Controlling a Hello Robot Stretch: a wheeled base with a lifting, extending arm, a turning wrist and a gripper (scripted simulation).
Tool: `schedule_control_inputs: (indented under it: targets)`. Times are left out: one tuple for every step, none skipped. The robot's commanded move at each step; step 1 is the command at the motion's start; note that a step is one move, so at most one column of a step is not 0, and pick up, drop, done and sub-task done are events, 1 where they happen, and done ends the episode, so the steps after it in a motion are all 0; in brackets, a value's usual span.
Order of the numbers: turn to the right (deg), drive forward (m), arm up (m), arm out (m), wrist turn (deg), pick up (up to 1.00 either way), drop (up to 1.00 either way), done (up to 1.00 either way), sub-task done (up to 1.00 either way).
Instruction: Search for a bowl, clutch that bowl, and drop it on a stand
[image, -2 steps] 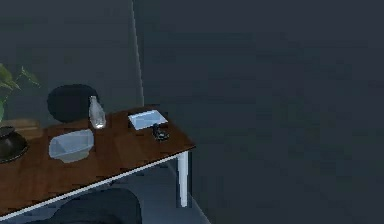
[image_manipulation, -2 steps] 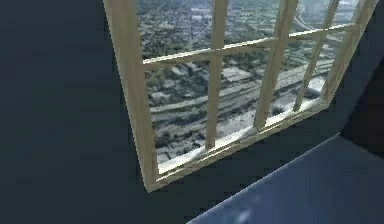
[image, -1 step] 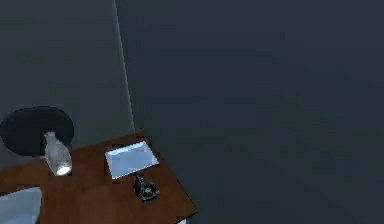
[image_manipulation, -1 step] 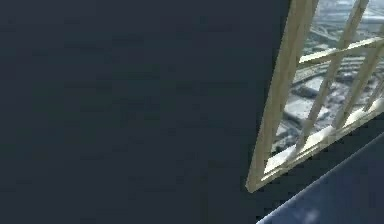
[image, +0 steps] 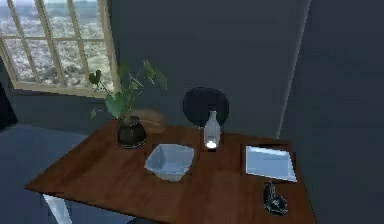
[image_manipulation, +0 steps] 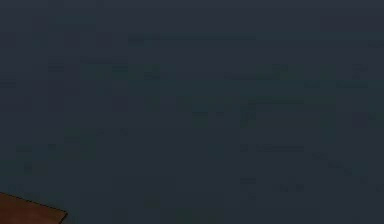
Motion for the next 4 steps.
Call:
schedule_control_inputs:
  targets:
    - [-45.0,0.00,0.00,0.00,0.0,0.00,0.00,0.00,0.00]
    - [-45.0,0.00,0.00,0.00,0.0,0.00,0.00,0.00,0.00]
    - [0.0,0.00,0.50,0.00,0.0,0.00,0.00,0.00,0.00]
    - [0.0,0.00,0.32,0.00,0.0,0.00,0.00,0.00,0.00]
